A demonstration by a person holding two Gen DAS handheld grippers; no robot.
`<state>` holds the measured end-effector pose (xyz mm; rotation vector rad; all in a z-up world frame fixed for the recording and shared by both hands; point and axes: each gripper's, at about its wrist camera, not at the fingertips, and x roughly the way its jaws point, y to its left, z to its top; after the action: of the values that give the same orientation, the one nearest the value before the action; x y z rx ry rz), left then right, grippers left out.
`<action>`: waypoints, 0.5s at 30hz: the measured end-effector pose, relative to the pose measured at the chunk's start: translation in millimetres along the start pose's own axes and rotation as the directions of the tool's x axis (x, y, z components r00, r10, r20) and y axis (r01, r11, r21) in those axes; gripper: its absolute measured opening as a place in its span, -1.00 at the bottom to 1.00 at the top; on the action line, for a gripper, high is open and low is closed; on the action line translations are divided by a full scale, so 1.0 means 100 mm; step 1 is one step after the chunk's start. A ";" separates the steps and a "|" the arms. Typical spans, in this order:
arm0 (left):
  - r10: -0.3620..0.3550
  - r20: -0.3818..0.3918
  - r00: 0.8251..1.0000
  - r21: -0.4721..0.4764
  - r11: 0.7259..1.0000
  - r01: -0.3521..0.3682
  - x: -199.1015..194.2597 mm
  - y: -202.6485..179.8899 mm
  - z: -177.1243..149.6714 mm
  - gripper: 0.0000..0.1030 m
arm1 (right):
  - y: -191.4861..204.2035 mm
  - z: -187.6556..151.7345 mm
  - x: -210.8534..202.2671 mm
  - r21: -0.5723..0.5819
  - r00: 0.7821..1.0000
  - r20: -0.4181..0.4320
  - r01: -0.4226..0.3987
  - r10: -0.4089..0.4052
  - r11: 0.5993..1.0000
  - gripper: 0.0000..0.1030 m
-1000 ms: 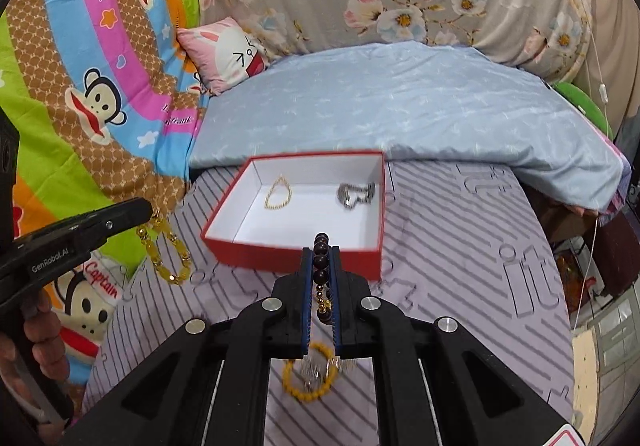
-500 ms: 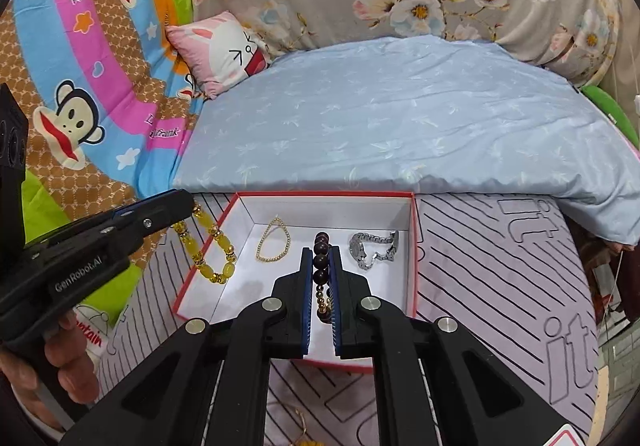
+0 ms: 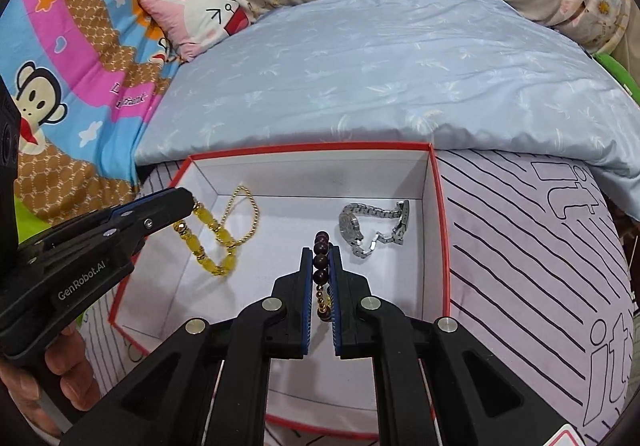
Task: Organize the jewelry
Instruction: 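Carry both bead bracelets into the red box and open both tools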
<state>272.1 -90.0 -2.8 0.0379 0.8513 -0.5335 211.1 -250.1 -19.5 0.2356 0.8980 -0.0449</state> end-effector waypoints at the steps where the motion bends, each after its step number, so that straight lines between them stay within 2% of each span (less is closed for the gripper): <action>1: 0.003 -0.005 1.000 0.000 1.000 -0.003 0.04 0.02 -0.01 -0.83 | -0.01 0.01 0.03 0.000 1.000 -0.004 0.003 -0.003 1.000 -0.86; 5: 0.009 -0.008 1.000 0.000 1.000 -0.009 0.09 0.05 -0.01 -0.83 | -0.04 0.02 0.06 -0.006 1.000 -0.001 0.023 -0.023 1.000 -0.85; 7: 0.017 0.001 1.000 0.011 1.000 -0.017 0.09 0.04 -0.01 -0.82 | -0.06 0.03 0.03 0.003 0.999 0.016 0.038 -0.038 0.999 -0.72; 8: 0.043 0.012 0.999 0.018 0.999 -0.043 0.08 0.03 -0.01 -0.68 | -0.06 0.03 0.01 0.004 0.999 0.025 0.045 -0.045 0.999 -0.66; 9: 0.055 0.021 0.998 0.024 0.998 -0.055 0.08 0.02 0.00 -0.40 | -0.07 0.03 -0.03 0.006 0.998 0.039 0.055 -0.055 0.998 -0.52; 10: 0.069 0.035 0.997 0.024 0.997 -0.070 0.05 0.02 0.01 -0.22 | -0.08 0.03 -0.08 0.008 0.996 0.054 0.064 -0.065 0.998 -0.38; 11: 0.085 0.058 0.995 0.016 0.996 -0.086 0.01 0.03 0.02 0.02 | -0.09 0.03 -0.14 0.008 0.995 0.069 0.071 -0.072 0.997 -0.31; 15: 0.111 0.118 0.987 0.013 0.993 -0.114 -0.24 0.03 0.05 0.11 | -0.08 -0.02 -0.44 0.000 0.990 0.111 0.083 -0.082 0.997 -0.25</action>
<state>263.9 -78.2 17.6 0.0714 0.7247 -0.4337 180.5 -260.1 12.0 0.1892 0.7967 -0.1313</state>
